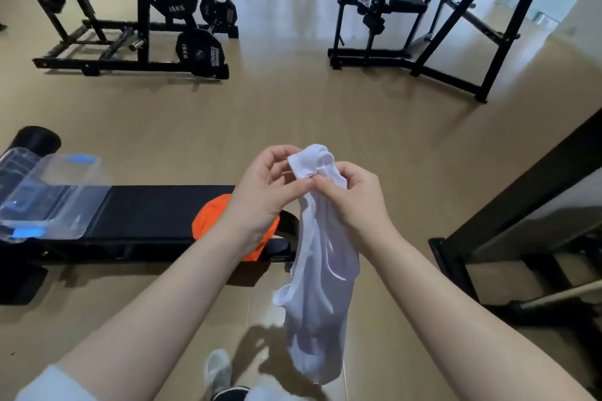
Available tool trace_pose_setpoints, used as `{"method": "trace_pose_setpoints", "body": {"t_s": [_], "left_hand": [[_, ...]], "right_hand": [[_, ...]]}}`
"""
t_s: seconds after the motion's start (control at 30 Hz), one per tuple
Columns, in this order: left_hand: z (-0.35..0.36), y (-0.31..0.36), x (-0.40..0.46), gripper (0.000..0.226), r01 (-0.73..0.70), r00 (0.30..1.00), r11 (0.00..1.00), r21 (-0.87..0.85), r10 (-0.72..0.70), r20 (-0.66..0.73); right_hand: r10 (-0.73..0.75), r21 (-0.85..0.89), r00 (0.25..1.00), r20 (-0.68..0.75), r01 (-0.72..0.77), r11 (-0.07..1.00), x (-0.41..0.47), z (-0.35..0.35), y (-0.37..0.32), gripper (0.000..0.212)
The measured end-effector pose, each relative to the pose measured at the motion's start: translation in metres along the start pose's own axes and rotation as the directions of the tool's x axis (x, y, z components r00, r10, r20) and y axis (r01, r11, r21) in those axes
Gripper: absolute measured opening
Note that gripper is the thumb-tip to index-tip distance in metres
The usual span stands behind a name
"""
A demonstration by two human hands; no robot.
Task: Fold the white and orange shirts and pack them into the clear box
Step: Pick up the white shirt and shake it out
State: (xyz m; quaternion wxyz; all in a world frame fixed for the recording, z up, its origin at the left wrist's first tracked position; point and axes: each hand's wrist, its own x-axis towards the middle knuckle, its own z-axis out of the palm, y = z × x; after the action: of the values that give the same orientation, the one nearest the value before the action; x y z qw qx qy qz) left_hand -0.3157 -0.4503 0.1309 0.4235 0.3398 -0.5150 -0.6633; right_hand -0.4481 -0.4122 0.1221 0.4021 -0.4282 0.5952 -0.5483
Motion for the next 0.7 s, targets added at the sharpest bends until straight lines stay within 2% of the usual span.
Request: {"method": "trace_pose_setpoints", "body": {"t_s": [0.07,0.13,0.2,0.27,0.3,0.43,0.6,0.7], "left_hand": [[0.006,-0.003,-0.008,0.036,-0.054,0.997,0.994,0.095,0.059,-0.043],[0.01,-0.007,-0.013,0.043,-0.143,0.983,0.953,0.268,0.168,-0.076],[0.014,-0.009,-0.018,0.041,-0.257,0.953,0.851,0.459,0.303,-0.028],[0.019,-0.016,-0.02,0.028,-0.37,0.909,0.73,0.575,0.413,0.06],[0.022,-0.019,-0.02,0.022,-0.392,0.897,0.701,0.596,0.435,0.078],[0.03,-0.024,-0.02,0.008,-0.344,0.91,0.715,0.608,0.413,0.029],[0.03,-0.022,-0.016,0.005,-0.397,0.871,0.579,0.712,0.481,0.095],[0.026,-0.018,-0.013,0.005,-0.368,0.862,0.536,0.76,0.502,0.064]], "right_hand": [[0.053,0.036,0.998,0.04,-0.054,0.998,-0.007,-0.005,0.004,0.013],[0.083,0.086,0.995,0.054,-0.088,0.992,-0.014,-0.01,0.007,0.014],[0.107,0.196,0.993,0.055,-0.116,0.974,-0.017,-0.017,0.009,0.022],[0.12,0.282,0.988,0.092,-0.142,0.949,-0.02,-0.024,0.008,0.026],[0.122,0.312,0.986,0.114,-0.152,0.938,-0.022,-0.027,0.007,0.021],[0.111,0.335,0.982,0.152,-0.157,0.929,-0.026,-0.038,0.005,0.014],[0.107,0.297,0.98,0.166,-0.153,0.942,-0.027,-0.044,0.005,0.014],[0.109,0.468,0.981,0.159,-0.172,0.867,-0.022,-0.051,0.01,0.021]]}}
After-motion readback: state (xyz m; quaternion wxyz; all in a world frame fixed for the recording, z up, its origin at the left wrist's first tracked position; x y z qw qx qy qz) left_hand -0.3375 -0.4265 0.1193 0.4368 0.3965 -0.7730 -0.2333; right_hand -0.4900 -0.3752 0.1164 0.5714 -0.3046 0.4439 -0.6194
